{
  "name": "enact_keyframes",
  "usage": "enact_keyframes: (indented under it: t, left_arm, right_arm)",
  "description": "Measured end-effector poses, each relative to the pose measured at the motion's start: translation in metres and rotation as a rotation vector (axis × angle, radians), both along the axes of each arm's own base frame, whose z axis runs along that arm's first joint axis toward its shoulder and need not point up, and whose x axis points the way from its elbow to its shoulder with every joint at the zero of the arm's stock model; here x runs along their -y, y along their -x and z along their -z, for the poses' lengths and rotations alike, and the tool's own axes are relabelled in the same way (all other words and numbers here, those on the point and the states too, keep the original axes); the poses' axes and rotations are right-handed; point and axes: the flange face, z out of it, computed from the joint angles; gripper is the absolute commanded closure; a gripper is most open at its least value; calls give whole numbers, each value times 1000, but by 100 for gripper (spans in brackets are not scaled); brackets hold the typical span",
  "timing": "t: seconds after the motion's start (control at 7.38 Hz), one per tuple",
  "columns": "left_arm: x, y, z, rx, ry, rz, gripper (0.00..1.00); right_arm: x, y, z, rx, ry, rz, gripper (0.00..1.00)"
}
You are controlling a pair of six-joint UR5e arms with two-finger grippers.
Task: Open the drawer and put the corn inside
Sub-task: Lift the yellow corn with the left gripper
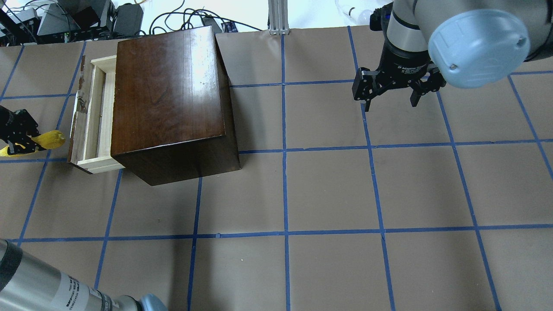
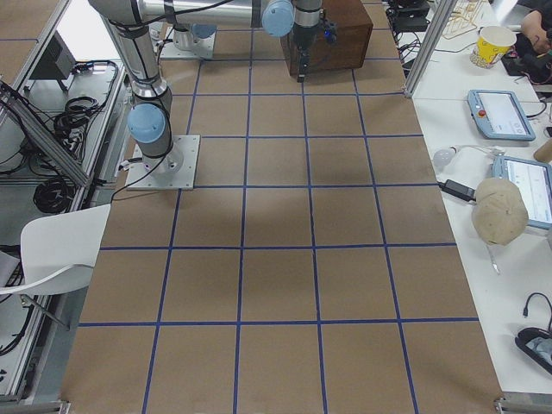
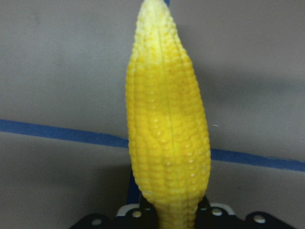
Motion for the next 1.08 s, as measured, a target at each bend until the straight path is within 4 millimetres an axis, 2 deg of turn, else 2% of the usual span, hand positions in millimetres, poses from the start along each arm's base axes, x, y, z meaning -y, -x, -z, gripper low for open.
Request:
enact_keyframes:
  t: [0.27,0.41,0.68,0.81,1.08]
  left_arm:
    - [5,-2,-47,6,4,3,100]
    - [7,4,-75,0,-7,16,100]
    - [13,29,-124,22,-52,124,100]
    - [15,44,-140,52,-86,230,100]
    - [17,76,-159,96,-155,469,100]
  right_arm:
    - [0,0,0,-1,0,0,0]
    - [0,0,0,-1,0,0,0]
    - [0,0,0,0,0,0,0]
    - [0,0,0,-1,0,0,0]
    - [0,0,0,1,0,0,0]
